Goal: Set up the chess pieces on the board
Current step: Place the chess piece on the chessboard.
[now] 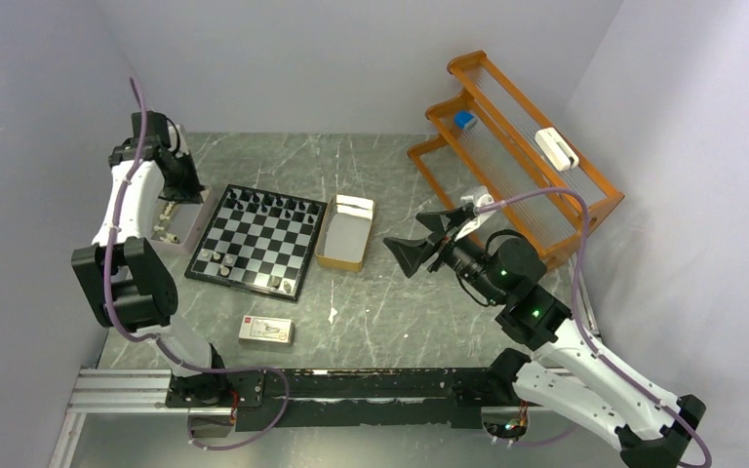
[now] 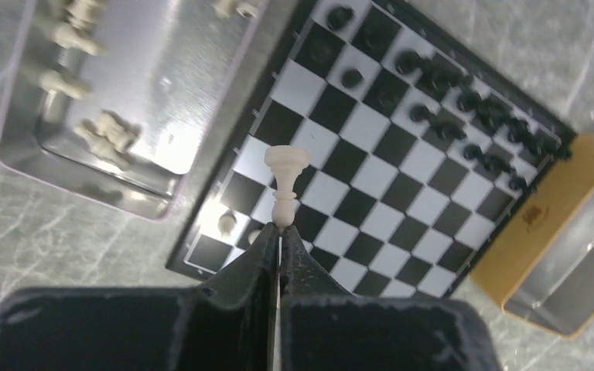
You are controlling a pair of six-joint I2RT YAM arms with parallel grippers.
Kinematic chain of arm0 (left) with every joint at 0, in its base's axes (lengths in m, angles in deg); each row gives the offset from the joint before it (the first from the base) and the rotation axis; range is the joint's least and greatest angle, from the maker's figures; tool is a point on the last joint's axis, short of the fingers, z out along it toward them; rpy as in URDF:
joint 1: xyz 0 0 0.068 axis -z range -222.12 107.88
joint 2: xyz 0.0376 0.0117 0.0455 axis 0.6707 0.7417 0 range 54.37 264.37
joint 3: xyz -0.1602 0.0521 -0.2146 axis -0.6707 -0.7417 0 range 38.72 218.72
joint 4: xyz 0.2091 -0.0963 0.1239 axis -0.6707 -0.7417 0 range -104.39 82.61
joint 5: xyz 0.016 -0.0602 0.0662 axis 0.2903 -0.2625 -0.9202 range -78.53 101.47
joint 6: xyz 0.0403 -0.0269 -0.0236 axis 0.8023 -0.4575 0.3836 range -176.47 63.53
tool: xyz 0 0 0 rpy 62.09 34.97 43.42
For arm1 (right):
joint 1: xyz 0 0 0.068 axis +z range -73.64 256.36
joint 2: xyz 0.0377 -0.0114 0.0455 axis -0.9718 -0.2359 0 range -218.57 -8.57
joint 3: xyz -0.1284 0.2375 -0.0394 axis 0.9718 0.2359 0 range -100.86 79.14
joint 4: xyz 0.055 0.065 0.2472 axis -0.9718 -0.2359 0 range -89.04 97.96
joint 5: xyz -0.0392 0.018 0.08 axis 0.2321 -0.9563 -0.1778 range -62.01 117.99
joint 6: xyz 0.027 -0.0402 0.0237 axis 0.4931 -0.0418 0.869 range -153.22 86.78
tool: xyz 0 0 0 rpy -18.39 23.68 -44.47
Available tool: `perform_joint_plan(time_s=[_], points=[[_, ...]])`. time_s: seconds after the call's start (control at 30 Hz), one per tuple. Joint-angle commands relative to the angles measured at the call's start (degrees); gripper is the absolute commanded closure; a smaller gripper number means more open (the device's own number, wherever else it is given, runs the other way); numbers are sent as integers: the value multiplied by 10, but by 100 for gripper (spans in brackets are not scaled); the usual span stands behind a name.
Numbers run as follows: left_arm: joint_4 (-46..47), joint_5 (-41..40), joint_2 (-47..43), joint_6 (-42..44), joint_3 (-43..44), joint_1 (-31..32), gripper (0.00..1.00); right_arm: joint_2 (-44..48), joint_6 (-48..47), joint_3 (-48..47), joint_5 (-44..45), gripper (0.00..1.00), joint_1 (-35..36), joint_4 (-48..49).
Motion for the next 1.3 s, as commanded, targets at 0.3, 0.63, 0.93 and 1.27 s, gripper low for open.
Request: perform_joint_plan(time_s=[0.3, 0.63, 0.93, 1.27], points=[[-126, -40, -70, -8, -83, 155, 95, 37, -3, 14, 16, 0, 1, -23], [-178, -43, -52, -12, -128, 234, 95, 41, -1, 22, 17, 0, 1, -18], [-194, -53, 6, -32, -131, 280, 95, 51, -11, 26, 26, 0, 0, -24], [-192, -101, 29, -42, -145, 309, 95, 56, -23, 23, 28, 0, 0, -26]])
